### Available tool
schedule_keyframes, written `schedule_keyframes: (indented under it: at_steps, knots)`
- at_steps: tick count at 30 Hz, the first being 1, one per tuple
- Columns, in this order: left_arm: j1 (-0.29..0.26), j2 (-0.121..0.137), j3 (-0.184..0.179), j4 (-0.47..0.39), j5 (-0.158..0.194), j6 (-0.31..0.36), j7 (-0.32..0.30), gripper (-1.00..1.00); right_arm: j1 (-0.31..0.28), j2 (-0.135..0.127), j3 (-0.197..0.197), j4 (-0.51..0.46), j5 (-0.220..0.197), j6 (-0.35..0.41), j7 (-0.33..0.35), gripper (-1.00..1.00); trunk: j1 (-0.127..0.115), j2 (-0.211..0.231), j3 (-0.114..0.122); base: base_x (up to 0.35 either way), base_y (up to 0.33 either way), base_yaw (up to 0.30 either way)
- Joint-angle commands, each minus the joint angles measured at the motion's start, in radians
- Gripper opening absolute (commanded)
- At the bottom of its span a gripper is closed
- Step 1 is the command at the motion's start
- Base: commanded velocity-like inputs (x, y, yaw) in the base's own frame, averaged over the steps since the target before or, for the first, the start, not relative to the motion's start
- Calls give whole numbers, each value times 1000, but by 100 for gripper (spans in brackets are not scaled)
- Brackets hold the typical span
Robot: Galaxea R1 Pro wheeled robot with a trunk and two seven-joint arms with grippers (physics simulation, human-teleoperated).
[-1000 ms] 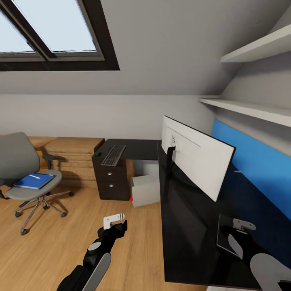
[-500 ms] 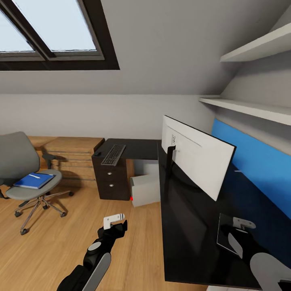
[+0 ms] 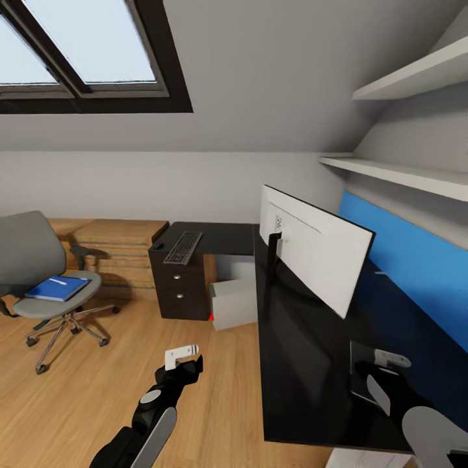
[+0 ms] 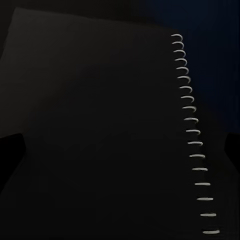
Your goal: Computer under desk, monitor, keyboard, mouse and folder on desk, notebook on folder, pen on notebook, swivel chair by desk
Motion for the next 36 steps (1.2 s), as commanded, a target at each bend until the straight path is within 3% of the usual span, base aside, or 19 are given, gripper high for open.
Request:
schedule_keyframes:
  at_steps: [1, 36]
  knots:
    - [-1, 2, -3, -2, 8, 2, 9, 100, 0, 0, -2, 12, -13, 5, -3, 100, 0, -1, -1, -253, 0, 0]
    - [-1, 3, -4, -1, 8, 2, 9, 100, 0, 0, 0, 12, -12, 2, -2, 100, 0, -1, -1, -73, 0, 0]
